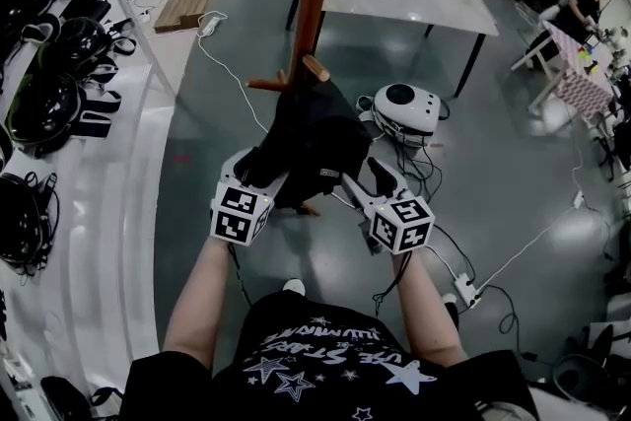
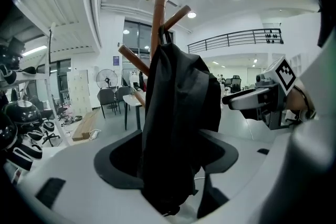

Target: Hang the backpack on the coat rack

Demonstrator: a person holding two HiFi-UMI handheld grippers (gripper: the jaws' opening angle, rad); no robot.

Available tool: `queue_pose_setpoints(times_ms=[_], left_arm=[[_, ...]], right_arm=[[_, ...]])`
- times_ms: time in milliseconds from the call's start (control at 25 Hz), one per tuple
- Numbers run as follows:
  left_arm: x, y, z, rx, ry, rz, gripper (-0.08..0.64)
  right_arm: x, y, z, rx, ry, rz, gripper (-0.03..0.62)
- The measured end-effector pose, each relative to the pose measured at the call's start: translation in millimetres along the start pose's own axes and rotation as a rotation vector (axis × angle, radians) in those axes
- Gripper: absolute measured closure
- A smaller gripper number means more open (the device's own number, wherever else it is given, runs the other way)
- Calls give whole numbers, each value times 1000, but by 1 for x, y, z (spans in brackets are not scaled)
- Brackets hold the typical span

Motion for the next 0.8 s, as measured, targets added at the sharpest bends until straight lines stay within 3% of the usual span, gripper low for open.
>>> queue_pose_setpoints(times_ms=[480, 680, 760, 800], left_arm=[[46, -44, 17, 69, -11, -34, 242], [77, -78, 20, 92, -46, -55, 242], [90, -93, 24, 101, -61, -66, 242], [97, -100, 27, 107, -66, -66, 242]], right_arm=[[49, 5, 18, -3, -15, -38, 323], [79, 7, 31, -12, -21, -53, 409], [94, 10, 36, -12, -43, -63, 539], [102, 12, 39, -15, -57, -73, 565]])
Point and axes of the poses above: the fingertips, and each gripper's own axes: x backward along the fingers, y to its left, z out of its underside, the point moved 5 cm from there along x, backward along the fingers, and after that the axes turned 15 degrees about y, right-handed, at the moved point
